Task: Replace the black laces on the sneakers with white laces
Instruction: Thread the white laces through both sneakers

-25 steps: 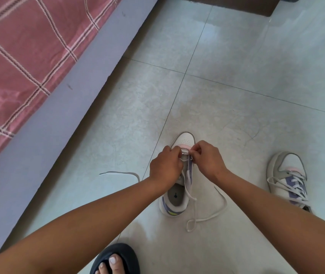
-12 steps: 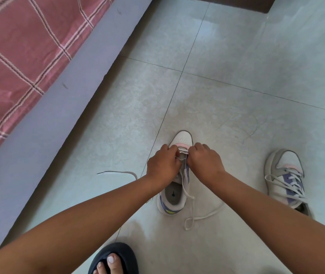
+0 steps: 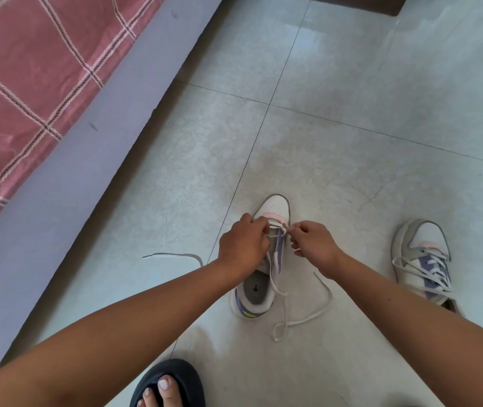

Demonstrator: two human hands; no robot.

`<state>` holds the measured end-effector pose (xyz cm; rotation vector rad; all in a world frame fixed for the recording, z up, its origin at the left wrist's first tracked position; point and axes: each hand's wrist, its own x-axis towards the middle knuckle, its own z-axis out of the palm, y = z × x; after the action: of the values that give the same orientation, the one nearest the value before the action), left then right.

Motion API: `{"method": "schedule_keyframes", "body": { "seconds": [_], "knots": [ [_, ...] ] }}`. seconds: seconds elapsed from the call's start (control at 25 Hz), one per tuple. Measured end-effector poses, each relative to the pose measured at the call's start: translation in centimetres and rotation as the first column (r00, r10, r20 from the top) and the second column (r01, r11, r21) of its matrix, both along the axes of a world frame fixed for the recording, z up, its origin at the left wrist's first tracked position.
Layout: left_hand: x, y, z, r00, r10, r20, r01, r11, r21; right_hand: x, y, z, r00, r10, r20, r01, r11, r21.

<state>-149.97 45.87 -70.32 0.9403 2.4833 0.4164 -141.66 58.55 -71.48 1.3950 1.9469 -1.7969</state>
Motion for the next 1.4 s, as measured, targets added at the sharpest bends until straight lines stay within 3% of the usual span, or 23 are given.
{"method": "schedule_keyframes", "body": {
  "seconds": [0.2, 0.28, 0.48, 0.68, 0.92, 1.16, 1.28, 1.4],
  "knots": [
    [0.2, 0.0, 0.1, 1.000, 0.012, 0.000, -0.012, 0.999, 0.029, 0.5, -1.3, -0.2, 0.987, 0.154, -0.046, -0.139, 0.962, 0.235],
    [0.3, 0.1, 0.1, 1.000, -0.020, -0.022, 0.021, 0.999, 0.025, 0.5, -1.1, -0.2, 0.990, 0.130, -0.057, -0.116, 0.972, 0.206],
    [0.8, 0.3, -0.1, 0.996, -0.052, -0.071, 0.053, 0.999, 0.012, 0.9, -2.7, 0.3, 0.991, -0.128, -0.035, 0.131, 0.986, 0.104],
    [0.8, 0.2, -0.3, 1.000, -0.006, -0.029, 0.007, 0.999, 0.045, 1.8, -4.9, 0.8, 0.996, 0.062, 0.063, -0.073, 0.977, 0.202],
    [1.1, 0.1, -0.4, 0.992, -0.057, -0.116, 0.069, 0.993, 0.098, 0.3, -3.4, 0.5, 0.997, -0.074, -0.021, 0.076, 0.975, 0.208],
    [0.8, 0.2, -0.5, 0.995, -0.037, -0.090, 0.047, 0.992, 0.114, -0.2, -3.0, -0.2, 0.984, -0.175, 0.010, 0.173, 0.977, 0.126],
    [0.5, 0.8, -0.3, 0.993, 0.061, 0.100, -0.072, 0.991, 0.117, -0.2, -2.6, -0.4, 0.971, -0.239, -0.027, 0.239, 0.971, -0.006],
    [-0.2, 1.6, -0.2, 0.951, 0.137, 0.276, -0.150, 0.988, 0.026, 0.3, -2.4, -0.4, 0.952, -0.278, -0.127, 0.244, 0.942, -0.229]
  ]
}}
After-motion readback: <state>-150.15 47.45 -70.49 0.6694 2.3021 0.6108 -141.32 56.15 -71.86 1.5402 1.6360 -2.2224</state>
